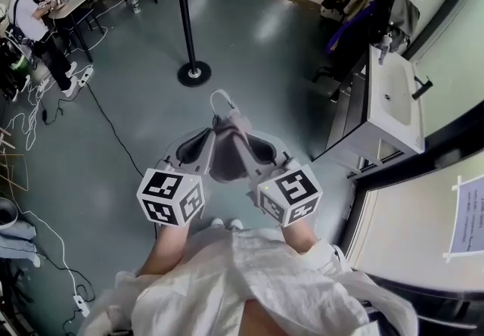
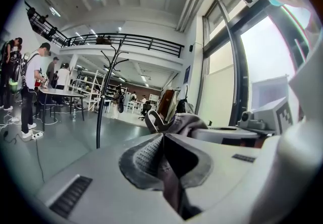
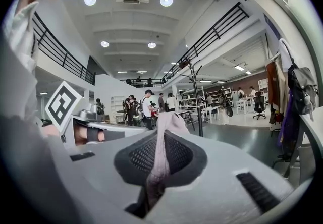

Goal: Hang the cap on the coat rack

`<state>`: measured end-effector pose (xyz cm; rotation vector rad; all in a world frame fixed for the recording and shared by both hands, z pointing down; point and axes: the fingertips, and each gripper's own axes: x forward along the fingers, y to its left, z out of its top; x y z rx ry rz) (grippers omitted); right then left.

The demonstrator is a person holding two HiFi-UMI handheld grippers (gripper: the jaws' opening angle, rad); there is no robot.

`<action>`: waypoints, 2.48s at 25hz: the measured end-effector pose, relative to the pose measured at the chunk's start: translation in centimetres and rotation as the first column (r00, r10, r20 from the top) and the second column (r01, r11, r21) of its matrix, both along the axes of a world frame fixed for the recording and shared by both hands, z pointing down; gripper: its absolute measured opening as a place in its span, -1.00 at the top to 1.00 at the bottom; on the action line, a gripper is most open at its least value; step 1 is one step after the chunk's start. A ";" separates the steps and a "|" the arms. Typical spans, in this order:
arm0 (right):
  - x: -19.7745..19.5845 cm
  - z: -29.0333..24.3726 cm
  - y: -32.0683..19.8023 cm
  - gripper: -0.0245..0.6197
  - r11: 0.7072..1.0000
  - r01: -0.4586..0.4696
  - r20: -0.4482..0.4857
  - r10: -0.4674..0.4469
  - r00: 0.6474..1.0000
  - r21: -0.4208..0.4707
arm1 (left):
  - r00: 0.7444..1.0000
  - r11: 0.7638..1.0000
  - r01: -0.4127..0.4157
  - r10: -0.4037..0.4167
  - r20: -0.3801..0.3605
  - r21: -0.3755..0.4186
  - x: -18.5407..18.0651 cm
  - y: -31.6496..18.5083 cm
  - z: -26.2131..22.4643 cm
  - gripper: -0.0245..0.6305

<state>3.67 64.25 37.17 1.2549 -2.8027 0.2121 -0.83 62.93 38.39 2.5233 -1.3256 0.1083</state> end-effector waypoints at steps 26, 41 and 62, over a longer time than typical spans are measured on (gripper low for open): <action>0.7 1.5 -12.1 0.89 0.999 -0.040 0.052 0.040 0.998 -0.009 | 0.996 1.000 -0.012 0.014 -0.088 0.022 0.3 -11.2 1.4 0.87; -6.6 -0.7 -27.9 0.89 0.999 -0.025 0.054 0.024 0.998 0.021 | 0.992 0.996 -0.010 0.021 -0.124 0.085 -7.2 -27.5 -2.2 0.87; -7.9 3.4 -37.6 0.89 0.998 -0.040 0.043 0.042 0.998 -0.052 | 0.989 0.993 -0.098 0.104 -0.105 0.068 -7.1 -36.7 0.9 0.87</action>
